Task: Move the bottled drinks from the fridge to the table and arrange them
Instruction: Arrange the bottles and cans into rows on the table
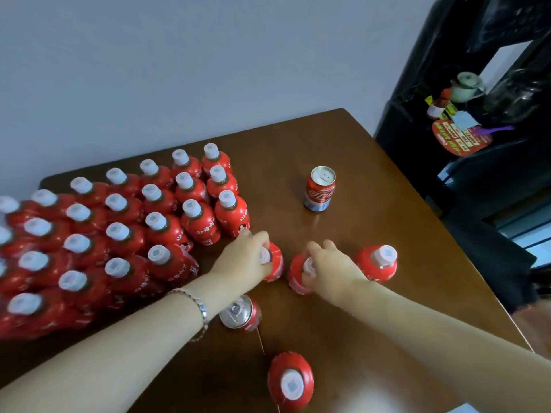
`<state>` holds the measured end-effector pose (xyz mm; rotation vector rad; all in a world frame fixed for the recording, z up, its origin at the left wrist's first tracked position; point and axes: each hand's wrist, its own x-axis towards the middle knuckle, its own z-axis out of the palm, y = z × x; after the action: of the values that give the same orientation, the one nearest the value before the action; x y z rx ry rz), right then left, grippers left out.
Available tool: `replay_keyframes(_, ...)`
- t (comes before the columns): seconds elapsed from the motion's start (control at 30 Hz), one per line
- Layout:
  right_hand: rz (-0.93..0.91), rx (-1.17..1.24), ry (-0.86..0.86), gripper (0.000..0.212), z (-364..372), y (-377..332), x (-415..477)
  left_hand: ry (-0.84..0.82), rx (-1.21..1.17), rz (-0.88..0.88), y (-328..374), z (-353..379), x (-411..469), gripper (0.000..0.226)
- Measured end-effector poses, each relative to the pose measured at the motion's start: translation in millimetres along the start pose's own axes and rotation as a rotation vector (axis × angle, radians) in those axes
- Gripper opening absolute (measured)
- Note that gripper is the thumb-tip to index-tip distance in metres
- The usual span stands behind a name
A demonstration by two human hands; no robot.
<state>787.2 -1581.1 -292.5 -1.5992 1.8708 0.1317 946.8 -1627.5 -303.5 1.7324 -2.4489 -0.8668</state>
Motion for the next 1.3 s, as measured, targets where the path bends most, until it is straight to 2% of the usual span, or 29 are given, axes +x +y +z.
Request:
replay_keyframes(0.17, -0.094, 0.121, 0.074, 0.038, 13.6, -61.0, 38.0, 0.146, 0.079, -0.142, -57.8, -25.7, 0.6, 0.021)
replay_keyframes(0.4, -0.123, 0.298, 0.098, 0.034, 25.4, -104.1, 83.3, 0.095, 0.195, -0.171, -93.9, -24.9, 4.0, 0.028)
replay_keyframes(0.5, -0.116, 0.321, 0.108, 0.047, 22.4, -90.1, 86.2, 0.227, 0.366, -0.057, -100.2, -17.4, 4.2, 0.035)
replay_keyframes(0.6, -0.065, 0.299, 0.038, 0.068, 29.1, -78.1, 87.3, 0.254, 0.408, 0.024, -108.4, -8.8, 1.2, 0.067)
replay_keyframes(0.67, -0.007, 0.400, -0.004, 0.073, 38.4, -77.3, 88.6, 0.249, 0.413, 0.009, -112.0, -2.7, -0.5, 0.078)
replay_keyframes(0.8, 0.076, 0.718, 0.081, 0.073, 57.2, -86.6, 86.8, 0.312, 0.459, 0.025, -113.8, -2.3, 1.7, 0.077)
replay_keyframes(0.87, 0.089, 0.775, 0.139, 0.070, 63.5, -94.1, 86.1, 0.334, 0.475, 0.081, -116.5, -4.1, 2.8, 0.076)
replay_keyframes(1.03, 0.046, 0.651, 0.150, 0.076, 62.1, -95.5, 87.4, 0.289, 0.456, 0.127, -120.7, -8.9, 2.6, 0.070)
replay_keyframes(1.17, -0.071, 0.218, -0.028, 0.085, 48.4, -76.0, 87.1, 0.228, 0.421, 0.038, -113.1, -8.9, 1.4, 0.063)
replay_keyframes(1.23, -0.098, 0.117, -0.094, 0.080, 40.5, -64.8, 85.0, 0.219, 0.423, -0.014, -103.7, -9.6, 1.1, 0.058)
replay_keyframes(1.3, -0.107, 0.098, -0.105, 0.064, 35.4, -54.9, 80.9, 0.269, 0.410, 0.041, -94.0, -10.7, -3.6, 0.059)
